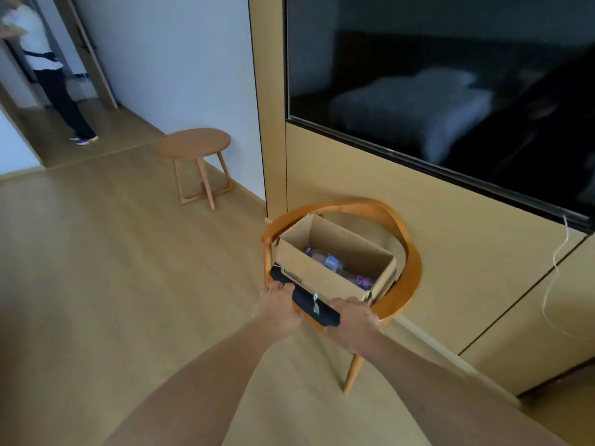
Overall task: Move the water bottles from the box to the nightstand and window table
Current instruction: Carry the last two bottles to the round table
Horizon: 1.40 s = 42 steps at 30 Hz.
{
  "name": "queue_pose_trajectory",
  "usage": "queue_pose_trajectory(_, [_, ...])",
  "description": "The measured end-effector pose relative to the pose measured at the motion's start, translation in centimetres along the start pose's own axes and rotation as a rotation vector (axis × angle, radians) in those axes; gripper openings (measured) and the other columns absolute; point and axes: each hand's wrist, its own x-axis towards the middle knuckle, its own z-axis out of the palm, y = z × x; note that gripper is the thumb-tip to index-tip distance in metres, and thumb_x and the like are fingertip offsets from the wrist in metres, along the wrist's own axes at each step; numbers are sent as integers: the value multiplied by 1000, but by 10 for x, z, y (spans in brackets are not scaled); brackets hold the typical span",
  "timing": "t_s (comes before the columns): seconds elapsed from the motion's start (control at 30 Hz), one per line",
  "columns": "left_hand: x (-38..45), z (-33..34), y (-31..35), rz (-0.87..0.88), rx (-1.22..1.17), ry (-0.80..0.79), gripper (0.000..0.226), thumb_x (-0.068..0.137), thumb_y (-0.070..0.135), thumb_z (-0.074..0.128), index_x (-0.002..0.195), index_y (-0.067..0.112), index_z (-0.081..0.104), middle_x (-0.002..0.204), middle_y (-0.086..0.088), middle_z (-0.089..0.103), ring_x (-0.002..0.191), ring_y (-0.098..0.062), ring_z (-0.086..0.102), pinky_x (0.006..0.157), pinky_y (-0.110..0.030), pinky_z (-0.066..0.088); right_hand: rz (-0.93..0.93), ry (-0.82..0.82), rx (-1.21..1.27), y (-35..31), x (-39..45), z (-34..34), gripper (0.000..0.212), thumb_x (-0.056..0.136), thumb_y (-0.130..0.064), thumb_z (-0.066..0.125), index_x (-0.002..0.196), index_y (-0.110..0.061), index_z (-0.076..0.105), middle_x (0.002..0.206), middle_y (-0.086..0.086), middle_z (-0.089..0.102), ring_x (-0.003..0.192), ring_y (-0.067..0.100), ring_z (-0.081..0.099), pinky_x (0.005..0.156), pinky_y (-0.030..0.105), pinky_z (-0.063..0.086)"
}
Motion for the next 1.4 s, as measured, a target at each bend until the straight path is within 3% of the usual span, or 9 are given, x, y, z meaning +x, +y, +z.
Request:
queue_pose_trajectory(0.13, [59, 1, -6, 56, -17, -65, 65, 84, 35, 65, 144, 20, 47, 141, -6, 47, 131, -31, 44, 107, -43, 45, 60, -19, 0, -10, 49, -2, 47, 87, -39, 63, 132, -37, 53, 113, 0, 52, 115, 27, 55, 94, 40, 50])
queue_pose_trajectory(0.33, [149, 10, -7, 98, 31, -113, 58, 81, 40, 64, 134, 19, 53, 134, -9, 53, 126, -31, 47, 107, -44, 44, 90, -31, 47, -3, 137, 1, 55, 89, -49, 64, 139, -33, 50, 133, 4, 54, 126, 29, 51, 98, 38, 46])
queue_pose_trajectory(0.57, [256, 19, 5, 32, 60, -178, 54, 88, 33, 66, 138, 21, 50, 135, -6, 50, 129, -30, 44, 107, -46, 45, 99, -160, 118, 14, 258, 9, 39, 87, -40, 60, 124, -29, 59, 123, 5, 64, 118, 31, 60, 94, 39, 53])
queue_pose_trajectory(0.77, [336, 21, 20, -58, 60, -226, 58, 92, 31, 65, 147, 21, 47, 145, -2, 46, 136, -25, 41, 111, -41, 42, 195, -200, 276, 54, 330, -3, 67, 81, -56, 62, 144, -37, 49, 145, -1, 51, 136, 22, 48, 108, 34, 42])
queue_pose_trajectory(1.0, [394, 67, 43, -27, 97, -331, 62, 94, 35, 64, 150, 20, 43, 151, -5, 38, 142, -27, 32, 116, -40, 36, 373, -286, 387, 95, 369, 14, 63, 83, -48, 71, 142, -33, 53, 150, -2, 49, 139, 22, 45, 111, 34, 42])
queue_pose_trajectory(1.27, [464, 144, 33, -54, 51, -482, 63, 92, 43, 66, 148, 22, 46, 150, -7, 45, 137, -30, 42, 111, -42, 39, 538, -359, 368, 129, 416, 66, 60, 84, -42, 67, 142, -35, 53, 143, 5, 55, 130, 32, 52, 106, 39, 48])
queue_pose_trajectory(1.33, [478, 166, 28, -109, -16, -512, 60, 90, 45, 68, 143, 22, 52, 145, -8, 51, 132, -31, 49, 106, -40, 43, 579, -368, 304, 138, 433, 85, 64, 84, -38, 69, 144, -31, 49, 148, 10, 49, 134, 35, 47, 108, 41, 45])
queue_pose_trajectory(1.4, [493, 185, 24, -189, -112, -542, 53, 88, 45, 71, 134, 22, 59, 134, -7, 61, 123, -30, 58, 100, -36, 47, 579, -352, 154, 145, 450, 102, 75, 81, -37, 72, 148, -26, 42, 155, 13, 34, 142, 38, 31, 114, 49, 35])
